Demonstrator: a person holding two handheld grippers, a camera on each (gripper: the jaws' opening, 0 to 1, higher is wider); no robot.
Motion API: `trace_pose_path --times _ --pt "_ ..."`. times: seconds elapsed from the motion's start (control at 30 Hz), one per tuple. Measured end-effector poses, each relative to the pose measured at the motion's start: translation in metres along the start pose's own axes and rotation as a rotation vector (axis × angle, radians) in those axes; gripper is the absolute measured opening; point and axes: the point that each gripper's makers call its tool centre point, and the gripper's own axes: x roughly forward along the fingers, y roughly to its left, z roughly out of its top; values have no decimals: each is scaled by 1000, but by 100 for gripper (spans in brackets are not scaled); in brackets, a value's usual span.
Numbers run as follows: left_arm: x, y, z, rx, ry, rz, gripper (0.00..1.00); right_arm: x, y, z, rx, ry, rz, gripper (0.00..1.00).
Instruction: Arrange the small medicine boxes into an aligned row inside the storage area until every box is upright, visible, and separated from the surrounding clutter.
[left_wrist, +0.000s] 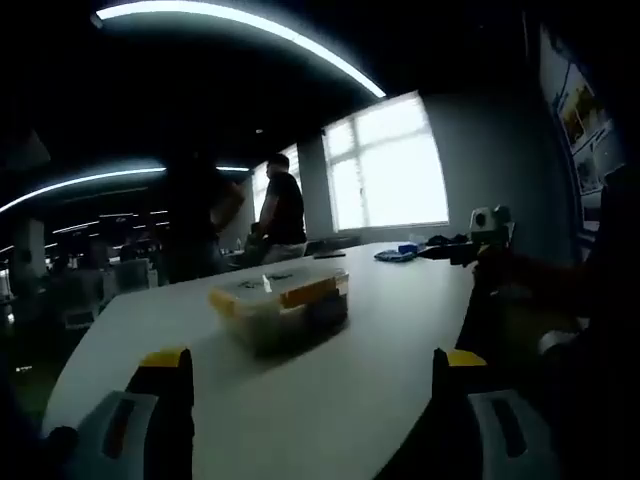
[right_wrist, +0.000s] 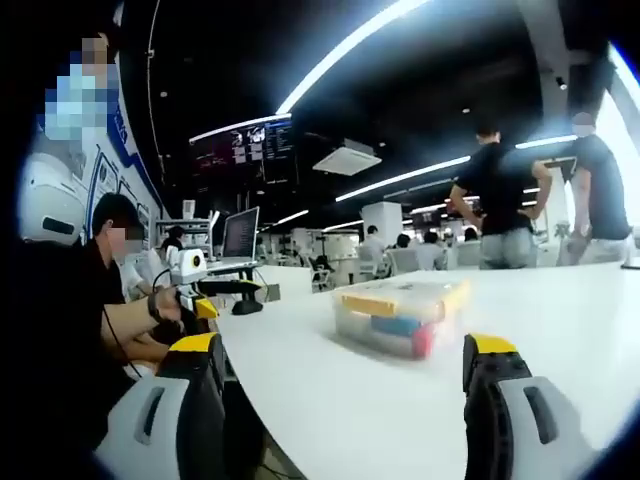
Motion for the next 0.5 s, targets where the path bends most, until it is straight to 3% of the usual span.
trace_pose_path --times 0.1,0.5 --pt "-3 1 -7 4 41 11 100 -7 -2 -3 -10 4 -13 99" --pt "-7 2 -12 -4 43 25 100 -12 -10 -10 8 11 -24 99"
